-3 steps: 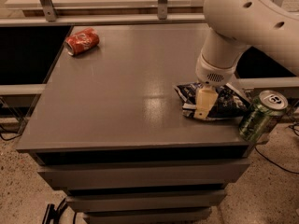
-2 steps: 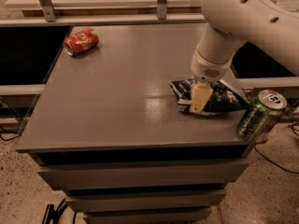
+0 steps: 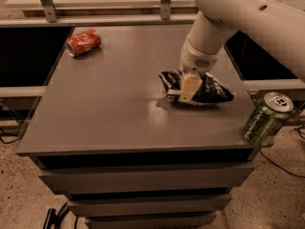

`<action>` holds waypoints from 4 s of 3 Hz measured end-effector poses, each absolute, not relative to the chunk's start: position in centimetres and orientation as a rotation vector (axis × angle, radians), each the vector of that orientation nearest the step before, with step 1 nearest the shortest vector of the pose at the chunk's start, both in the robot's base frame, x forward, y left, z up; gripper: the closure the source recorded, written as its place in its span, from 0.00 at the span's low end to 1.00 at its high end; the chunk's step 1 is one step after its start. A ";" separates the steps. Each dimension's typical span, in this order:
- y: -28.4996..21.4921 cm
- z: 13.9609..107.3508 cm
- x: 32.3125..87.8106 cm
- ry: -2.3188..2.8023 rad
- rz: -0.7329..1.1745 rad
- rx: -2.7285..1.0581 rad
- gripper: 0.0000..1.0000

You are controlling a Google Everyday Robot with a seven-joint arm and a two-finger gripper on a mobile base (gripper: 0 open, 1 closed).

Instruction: Move blue chip bag near coke can

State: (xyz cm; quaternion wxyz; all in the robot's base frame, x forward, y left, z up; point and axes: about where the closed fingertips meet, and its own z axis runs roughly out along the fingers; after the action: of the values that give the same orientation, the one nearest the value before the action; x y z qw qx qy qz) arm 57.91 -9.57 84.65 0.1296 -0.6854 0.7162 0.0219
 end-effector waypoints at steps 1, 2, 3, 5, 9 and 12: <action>-4.7 87.0 61.7 1.907 0.130 -2.023 1.00; -1.7 89.5 64.4 1.800 0.152 -2.013 1.00; 1.3 91.2 65.8 1.730 0.179 -1.970 1.00; 3.9 92.7 67.0 1.660 0.182 -1.888 1.00; 7.9 92.5 71.5 1.644 -0.033 -1.645 1.00; 9.2 91.8 76.1 1.589 -0.100 -1.553 1.00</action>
Offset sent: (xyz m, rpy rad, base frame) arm 0.0963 0.1127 0.0849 0.2380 -0.1657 0.2134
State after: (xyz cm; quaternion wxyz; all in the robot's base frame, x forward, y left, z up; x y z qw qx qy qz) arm 76.06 9.17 91.75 0.4429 -0.6259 0.6407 -0.0404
